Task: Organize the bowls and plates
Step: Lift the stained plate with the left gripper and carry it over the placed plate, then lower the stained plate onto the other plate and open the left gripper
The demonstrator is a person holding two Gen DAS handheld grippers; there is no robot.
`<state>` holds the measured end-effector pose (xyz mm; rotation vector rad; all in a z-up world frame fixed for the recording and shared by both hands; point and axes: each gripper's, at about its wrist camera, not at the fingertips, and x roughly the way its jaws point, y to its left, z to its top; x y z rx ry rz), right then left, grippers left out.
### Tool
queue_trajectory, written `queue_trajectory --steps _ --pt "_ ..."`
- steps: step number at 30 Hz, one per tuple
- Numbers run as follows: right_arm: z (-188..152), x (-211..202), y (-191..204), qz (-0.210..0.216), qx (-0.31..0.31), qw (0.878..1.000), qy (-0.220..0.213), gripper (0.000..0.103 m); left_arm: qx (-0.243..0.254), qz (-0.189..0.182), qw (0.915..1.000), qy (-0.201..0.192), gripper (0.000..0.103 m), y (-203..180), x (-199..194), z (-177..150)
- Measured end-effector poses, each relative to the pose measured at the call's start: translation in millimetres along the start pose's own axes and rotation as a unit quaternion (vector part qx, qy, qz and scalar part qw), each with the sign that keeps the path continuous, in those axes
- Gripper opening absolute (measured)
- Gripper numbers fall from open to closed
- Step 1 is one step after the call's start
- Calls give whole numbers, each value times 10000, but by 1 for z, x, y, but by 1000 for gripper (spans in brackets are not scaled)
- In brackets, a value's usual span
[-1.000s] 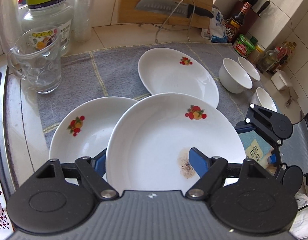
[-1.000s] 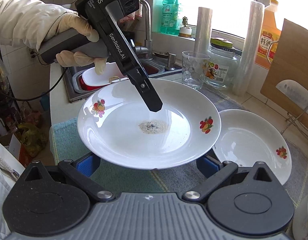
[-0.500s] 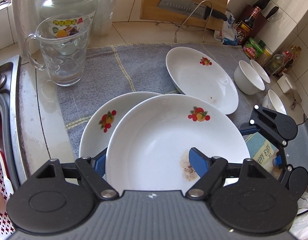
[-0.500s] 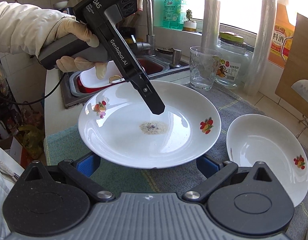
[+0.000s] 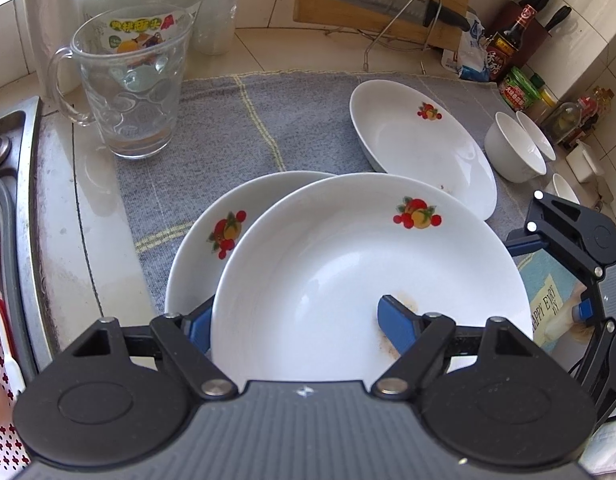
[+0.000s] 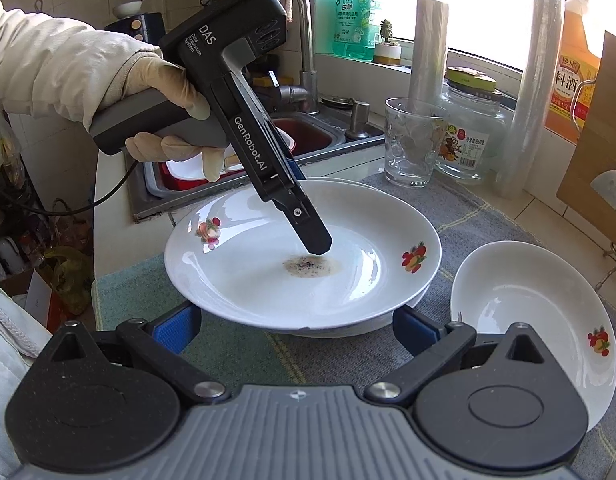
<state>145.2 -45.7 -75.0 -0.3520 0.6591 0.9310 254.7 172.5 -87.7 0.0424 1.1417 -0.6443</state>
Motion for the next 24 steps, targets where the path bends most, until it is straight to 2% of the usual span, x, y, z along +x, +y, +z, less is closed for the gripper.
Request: queue_trajectory --steps 8,24 --pt "-3 -3 -5 41 27 10000 48 103 24 35 10000 45 81 -5 7 4" --pt "-8 -11 -14 239 171 9994 -190 103 101 413 9986 325 83 -14 12 10"
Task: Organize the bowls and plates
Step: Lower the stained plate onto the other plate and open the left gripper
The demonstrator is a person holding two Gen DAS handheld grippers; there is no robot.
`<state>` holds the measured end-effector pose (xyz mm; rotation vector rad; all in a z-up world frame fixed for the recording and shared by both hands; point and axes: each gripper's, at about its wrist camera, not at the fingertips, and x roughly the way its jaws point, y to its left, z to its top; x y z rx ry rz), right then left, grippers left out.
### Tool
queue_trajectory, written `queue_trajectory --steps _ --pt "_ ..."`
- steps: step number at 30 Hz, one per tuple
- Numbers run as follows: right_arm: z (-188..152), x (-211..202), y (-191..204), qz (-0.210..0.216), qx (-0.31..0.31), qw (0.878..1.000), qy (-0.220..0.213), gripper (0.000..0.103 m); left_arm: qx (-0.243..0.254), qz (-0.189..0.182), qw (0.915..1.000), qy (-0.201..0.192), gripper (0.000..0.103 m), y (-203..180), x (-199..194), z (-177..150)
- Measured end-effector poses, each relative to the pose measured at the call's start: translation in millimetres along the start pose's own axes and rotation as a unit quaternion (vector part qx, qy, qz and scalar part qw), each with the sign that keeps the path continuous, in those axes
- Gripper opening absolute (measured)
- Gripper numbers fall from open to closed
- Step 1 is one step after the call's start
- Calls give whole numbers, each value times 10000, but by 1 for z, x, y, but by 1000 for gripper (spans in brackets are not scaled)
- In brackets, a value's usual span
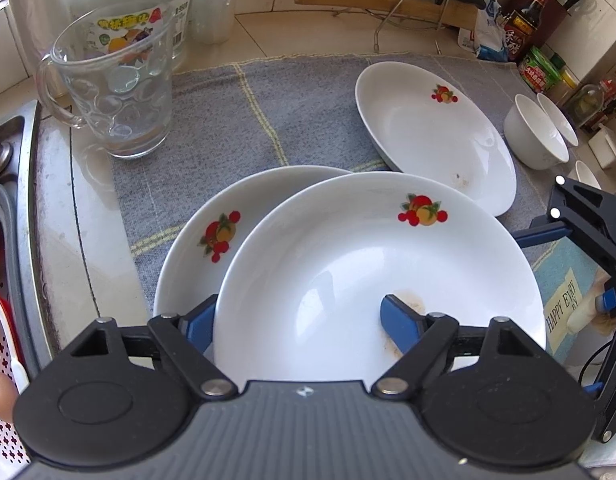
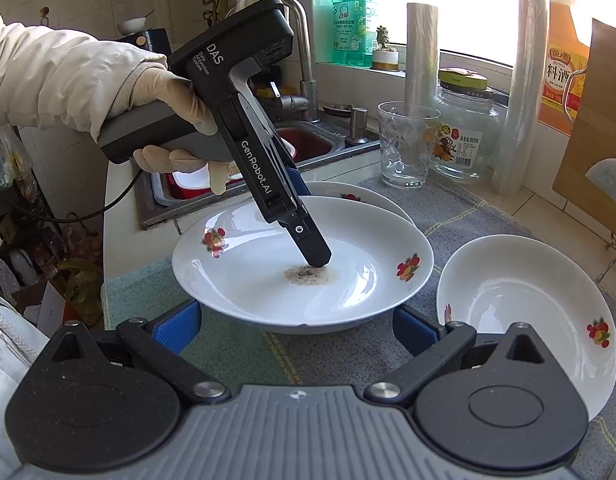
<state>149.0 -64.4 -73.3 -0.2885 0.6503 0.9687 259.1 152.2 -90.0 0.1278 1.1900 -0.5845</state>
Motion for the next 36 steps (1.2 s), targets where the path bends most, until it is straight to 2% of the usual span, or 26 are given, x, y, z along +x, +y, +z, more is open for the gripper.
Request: queue_trajectory --steps 15,36 --pt "0 1 0 37 -137 9999 9 103 -120 149 9997 -162 83 -1 -10 -5" --pt "9 13 9 -314 -449 9981 273 103 -342 235 9979 -500 85 8 -24 -14"
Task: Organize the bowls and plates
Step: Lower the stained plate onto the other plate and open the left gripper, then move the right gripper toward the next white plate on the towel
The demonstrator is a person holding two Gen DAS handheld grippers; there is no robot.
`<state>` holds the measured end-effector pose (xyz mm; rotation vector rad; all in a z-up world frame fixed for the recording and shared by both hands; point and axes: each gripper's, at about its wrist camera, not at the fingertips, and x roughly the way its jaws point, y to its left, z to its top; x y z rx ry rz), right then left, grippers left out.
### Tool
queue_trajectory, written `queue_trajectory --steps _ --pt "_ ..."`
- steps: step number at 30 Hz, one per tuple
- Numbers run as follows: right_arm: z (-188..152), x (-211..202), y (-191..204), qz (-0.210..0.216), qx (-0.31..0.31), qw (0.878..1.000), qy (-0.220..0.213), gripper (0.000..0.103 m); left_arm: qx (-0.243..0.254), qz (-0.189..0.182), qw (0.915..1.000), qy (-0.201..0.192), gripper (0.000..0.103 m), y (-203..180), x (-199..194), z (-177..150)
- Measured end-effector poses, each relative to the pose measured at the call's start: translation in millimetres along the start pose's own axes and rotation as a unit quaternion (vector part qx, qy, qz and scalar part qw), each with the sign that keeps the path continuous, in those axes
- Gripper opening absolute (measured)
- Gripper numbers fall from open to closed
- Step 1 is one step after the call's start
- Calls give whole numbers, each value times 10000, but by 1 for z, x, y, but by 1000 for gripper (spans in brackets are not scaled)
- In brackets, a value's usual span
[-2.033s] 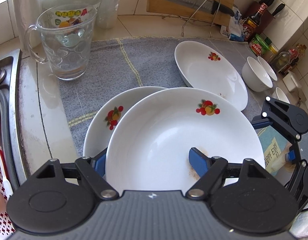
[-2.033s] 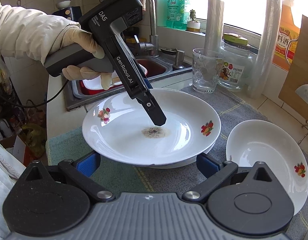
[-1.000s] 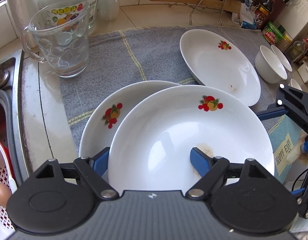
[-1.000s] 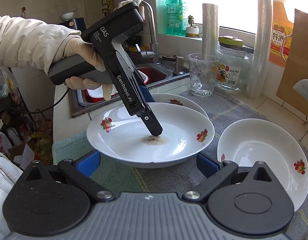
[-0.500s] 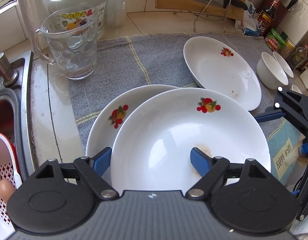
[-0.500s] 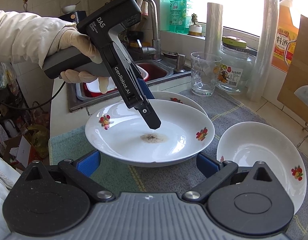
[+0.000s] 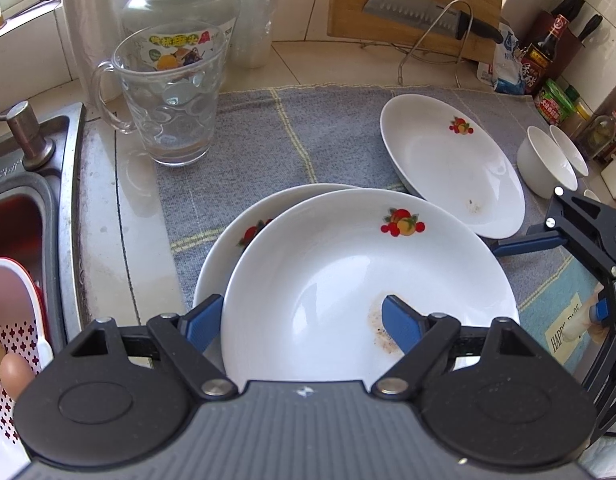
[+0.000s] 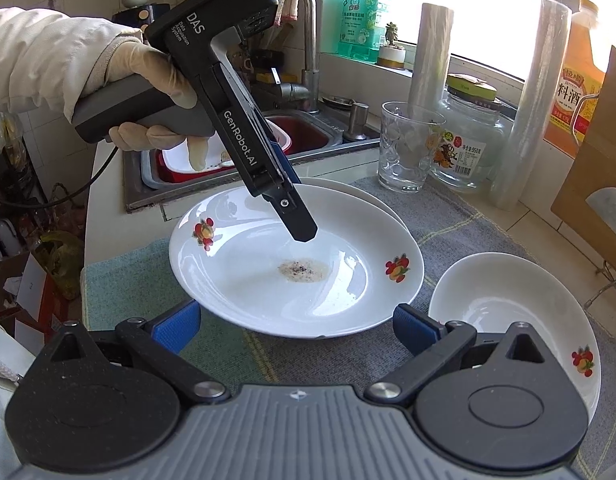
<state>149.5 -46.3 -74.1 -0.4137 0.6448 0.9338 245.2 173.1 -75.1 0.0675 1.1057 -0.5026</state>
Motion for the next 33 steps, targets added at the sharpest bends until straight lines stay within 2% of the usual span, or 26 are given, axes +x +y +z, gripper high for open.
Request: queue_trajectory --steps 9,14,19,23,27,33 --pt "-1 3 10 -198 -130 9994 271 103 93 185 9995 -236 86 -2 -9 -4" --pt "0 7 14 -129 -106 9995 266 103 91 334 9986 -397 88 0 -16 -7" --pt "0 5 19 -171 -51 9994 282 103 85 483 9952 -848 88 -8 -33 -16" --pt "-3 -2 19 -341 167 9989 288 103 207 629 9889 -1333 89 -27 -51 -26" --pt "-8 -10 16 -702 487 9958 332 103 312 811 9803 -1774 91 -52 -62 -36" --pt "-19 -25 8 -1326 1106 9843 366 103 343 1204 9653 -2294 93 -89 -63 -50"
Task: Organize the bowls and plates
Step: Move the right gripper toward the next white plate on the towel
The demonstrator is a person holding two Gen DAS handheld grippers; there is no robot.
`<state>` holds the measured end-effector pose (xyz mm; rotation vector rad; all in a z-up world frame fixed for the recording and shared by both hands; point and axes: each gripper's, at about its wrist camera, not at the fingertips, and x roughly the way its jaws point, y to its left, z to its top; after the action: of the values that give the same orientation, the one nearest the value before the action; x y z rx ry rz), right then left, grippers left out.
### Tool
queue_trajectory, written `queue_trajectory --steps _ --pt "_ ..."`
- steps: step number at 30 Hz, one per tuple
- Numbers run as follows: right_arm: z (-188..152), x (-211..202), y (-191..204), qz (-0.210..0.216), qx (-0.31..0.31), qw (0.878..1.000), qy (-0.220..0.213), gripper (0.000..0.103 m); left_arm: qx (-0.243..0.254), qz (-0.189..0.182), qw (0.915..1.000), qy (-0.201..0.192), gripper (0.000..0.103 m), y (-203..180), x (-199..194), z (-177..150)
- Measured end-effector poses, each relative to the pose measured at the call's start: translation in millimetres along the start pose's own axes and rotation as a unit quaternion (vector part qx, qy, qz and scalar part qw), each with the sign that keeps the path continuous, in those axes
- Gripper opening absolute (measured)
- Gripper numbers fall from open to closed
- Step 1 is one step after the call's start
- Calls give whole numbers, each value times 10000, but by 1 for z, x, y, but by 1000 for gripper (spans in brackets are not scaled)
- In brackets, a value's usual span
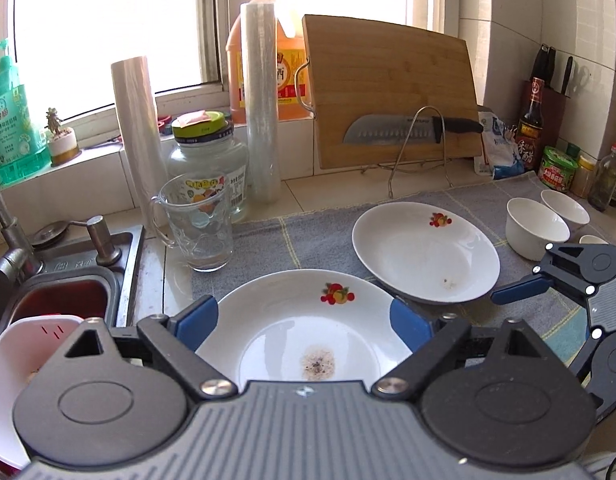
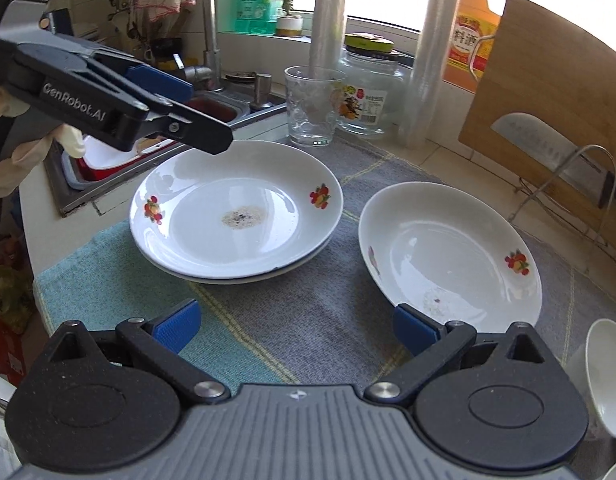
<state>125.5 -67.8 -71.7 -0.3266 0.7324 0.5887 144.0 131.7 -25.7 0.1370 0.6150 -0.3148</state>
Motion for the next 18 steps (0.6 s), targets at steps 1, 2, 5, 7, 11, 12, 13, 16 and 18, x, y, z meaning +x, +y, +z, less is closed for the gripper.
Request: queue_trajectory --steps 1,2,5,7,11,12,13,16,18 --pt "-2 -2 -2 -79 96 9999 6 103 18 51 10000 -51 93 -5 -1 0" --pt "-3 -5 -4 -158 190 9997 22 103 31 87 9999 -95 93 -10 -1 -1" --pt "-9 -13 -10 -453 339 9984 65 103 196 88 9996 -172 93 -26 0 -2" --pt "-13 -20 -15 -617 389 9973 82 103 266 -10 9994 -241 93 -36 0 -2" --pt "-15 -31 -31 -835 390 9957 134 103 275 -149 9992 -231 93 -56 5 -3" --pt "-15 -33 -35 -863 361 9955 150 103 267 -151 9993 -230 93 -60 6 -4" --pt "-16 -36 -39 -892 310 9954 163 103 282 -165 9992 -245 93 -66 6 -5" --pt "-13 -42 -57 -865 219 9959 159 103 281 -119 9992 -260 93 -83 10 -7" --pt "-10 -44 -70 -802 141 9965 188 103 218 -43 9995 -238 93 -93 13 -6"
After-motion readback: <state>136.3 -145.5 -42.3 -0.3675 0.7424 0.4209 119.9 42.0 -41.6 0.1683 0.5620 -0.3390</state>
